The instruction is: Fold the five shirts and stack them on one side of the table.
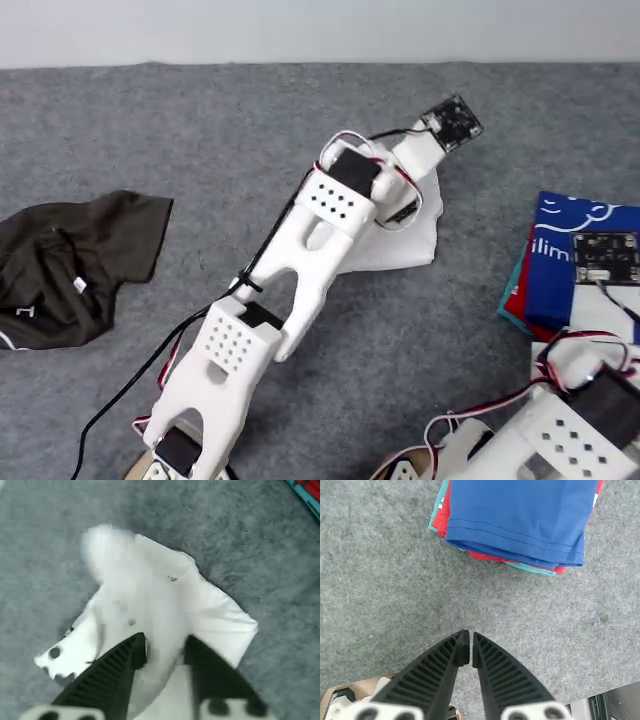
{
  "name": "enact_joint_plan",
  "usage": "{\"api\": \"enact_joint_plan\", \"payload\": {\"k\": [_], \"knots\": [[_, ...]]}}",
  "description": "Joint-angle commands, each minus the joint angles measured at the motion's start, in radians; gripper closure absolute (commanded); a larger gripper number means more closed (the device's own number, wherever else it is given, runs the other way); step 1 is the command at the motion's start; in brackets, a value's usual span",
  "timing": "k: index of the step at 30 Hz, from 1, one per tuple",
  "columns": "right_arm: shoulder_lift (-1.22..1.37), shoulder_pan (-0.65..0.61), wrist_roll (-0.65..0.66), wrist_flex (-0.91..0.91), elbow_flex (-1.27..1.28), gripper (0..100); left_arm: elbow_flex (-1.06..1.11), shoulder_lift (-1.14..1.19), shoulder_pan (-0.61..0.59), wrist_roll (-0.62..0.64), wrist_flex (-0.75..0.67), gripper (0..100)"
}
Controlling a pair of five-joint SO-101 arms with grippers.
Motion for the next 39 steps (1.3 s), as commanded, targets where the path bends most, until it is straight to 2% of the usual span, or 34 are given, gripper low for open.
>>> {"api": "enact_joint_plan", "payload": {"k": [1, 8, 14, 17, 22, 25, 28, 30, 35, 39], "knots": [[-0.01, -0.002, 0.003, -0.007, -0.008, 97.5, -0.022, -0.043, -0.032, 0.043, 0.015, 79], [-0.01, -0.002, 0.002, -0.007, -0.006, 97.4, -0.145, -0.095, -0.115, 0.043, 0.172, 79], [-0.01, -0.002, 0.002, -0.007, -0.006, 97.3, -0.18, -0.035, -0.201, -0.037, 0.215, 96], [-0.01, -0.002, 0.002, -0.007, -0.006, 97.3, -0.183, 0.04, -0.21, -0.049, 0.215, 98], [-0.01, -0.002, 0.002, -0.005, -0.006, 97.3, -0.186, 0.152, -0.152, -0.049, 0.219, 98], [-0.01, -0.002, 0.003, -0.005, -0.006, 97.4, -0.191, 0.169, -0.074, -0.049, 0.258, 98], [-0.01, -0.002, 0.003, -0.005, -0.006, 97.5, -0.28, 0.164, 0.005, -0.048, 0.339, 98], [-0.01, -0.002, 0.003, -0.005, -0.006, 97.5, -0.326, 0.143, 0.035, -0.041, 0.341, 98], [-0.01, -0.002, 0.003, -0.005, -0.006, 97.5, -0.266, 0.031, 0.077, -0.044, 0.339, 98], [-0.01, -0.002, 0.003, -0.007, -0.006, 97.3, -0.168, -0.032, 0.055, -0.051, 0.334, 98]]}}
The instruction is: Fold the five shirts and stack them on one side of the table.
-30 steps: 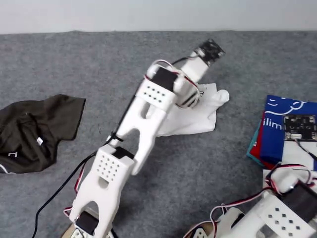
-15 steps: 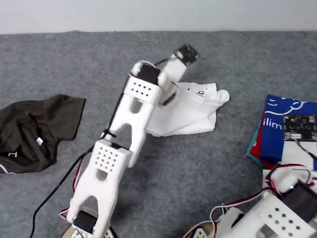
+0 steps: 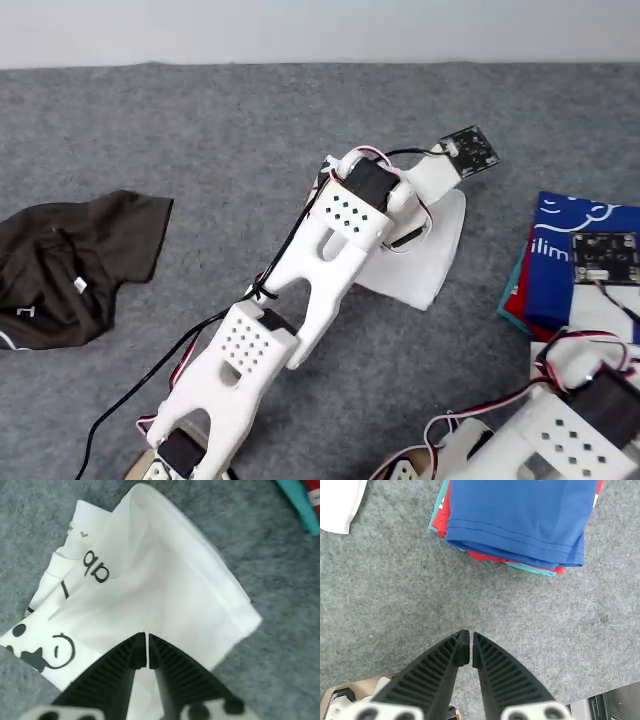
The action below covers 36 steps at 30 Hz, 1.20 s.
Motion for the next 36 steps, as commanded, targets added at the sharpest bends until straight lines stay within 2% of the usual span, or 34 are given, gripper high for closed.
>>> {"api": "enact_joint_plan", "payload": {"k": [1, 9, 13, 19, 24, 31, 36], "knots": [[-0.01, -0.001, 0.003, -0.007, -0.006, 97.3, 0.025, -0.107, -0.035, -0.017, 0.021, 98], [-0.01, -0.004, 0.003, -0.007, -0.006, 97.2, 0.025, -0.012, -0.215, -0.028, -0.138, 98], [-0.01, -0.004, 0.003, -0.007, -0.006, 97.2, 0.024, 0.075, -0.23, -0.028, -0.183, 98], [-0.01, -0.004, 0.003, -0.005, -0.006, 97.3, 0.024, 0.112, -0.143, -0.028, -0.11, 98], [-0.01, -0.002, 0.003, -0.005, -0.006, 97.4, -0.025, 0.112, -0.014, -0.029, 0.032, 98], [-0.01, -0.001, 0.003, -0.005, -0.006, 97.4, 0.097, -0.046, 0.075, -0.034, 0.029, 98], [-0.01, -0.001, 0.003, -0.005, -0.006, 97.3, 0.18, -0.221, 0.043, -0.037, 0.021, 98]]}}
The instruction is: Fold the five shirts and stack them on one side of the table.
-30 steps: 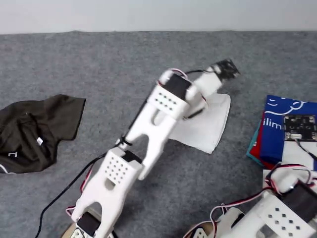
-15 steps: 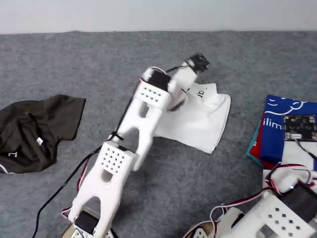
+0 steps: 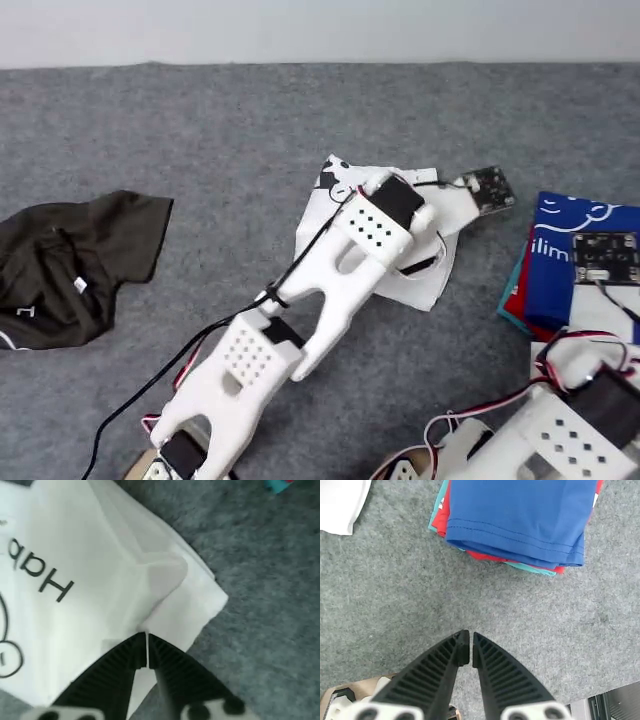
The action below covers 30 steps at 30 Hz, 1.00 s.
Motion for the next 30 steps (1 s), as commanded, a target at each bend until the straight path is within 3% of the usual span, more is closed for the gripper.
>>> {"api": "enact_joint_plan", "payload": {"k": [1, 8, 14, 20, 25, 30], "knots": [[-0.01, -0.001, 0.003, -0.005, -0.006, 97.3, 0.01, -0.169, -0.048, -0.014, 0.018, 98], [-0.01, -0.004, 0.002, -0.013, 0.008, 97.2, 0.064, -0.107, -0.164, -0.012, -0.11, 98], [-0.01, -0.004, 0.002, -0.007, 0.034, 97.4, 0.088, 0.044, -0.04, -0.012, 0.034, 98], [-0.01, -0.002, 0.005, -0.008, 0.034, 97.4, 0.173, 0.035, 0.009, -0.011, 0.028, 98], [-0.01, -0.001, 0.003, -0.008, 0.034, 97.3, 0.125, -0.012, -0.094, -0.009, -0.02, 98], [-0.01, -0.002, 0.003, -0.008, 0.035, 97.3, 0.016, -0.014, -0.242, -0.008, -0.189, 98]]}}
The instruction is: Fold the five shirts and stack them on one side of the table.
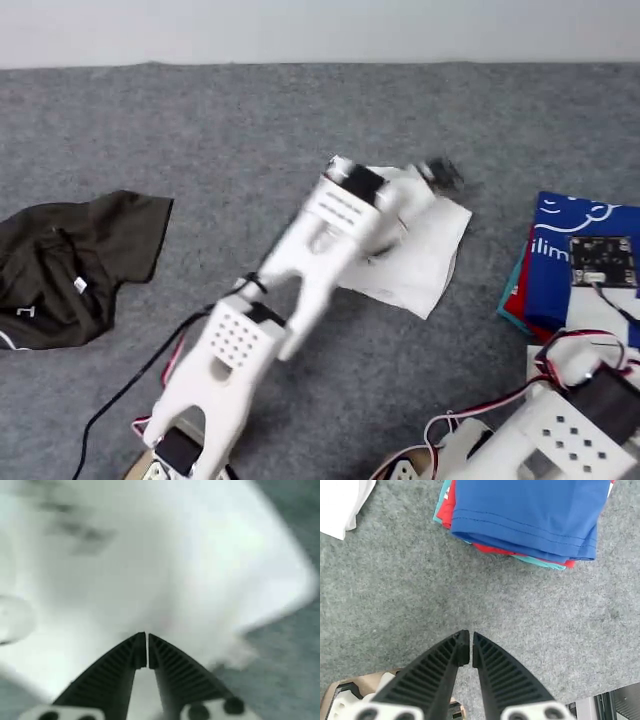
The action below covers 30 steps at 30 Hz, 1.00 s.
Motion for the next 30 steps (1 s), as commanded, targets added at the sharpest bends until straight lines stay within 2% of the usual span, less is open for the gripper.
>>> {"api": "enact_joint_plan", "payload": {"k": [1, 6, 12, 23, 30], "knots": [[-0.01, -0.005, 0.003, -0.008, -0.006, 97.3, -0.071, -0.08, -0.1, 0.002, -0.157, 98], [-0.01, -0.005, 0.003, -0.008, -0.006, 97.2, -0.067, 0.006, -0.157, 0.003, -0.362, 98], [-0.01, -0.002, 0.006, -0.005, -0.006, 97.5, -0.07, 0.127, -0.183, 0.003, -0.414, 98], [-0.01, -0.005, 0.003, -0.007, -0.006, 97.3, -0.216, 0.181, -0.333, -0.002, -0.219, 98], [-0.01, -0.005, 0.005, -0.008, -0.006, 97.2, -0.357, 0.173, -0.313, -0.002, -0.11, 98]]}}
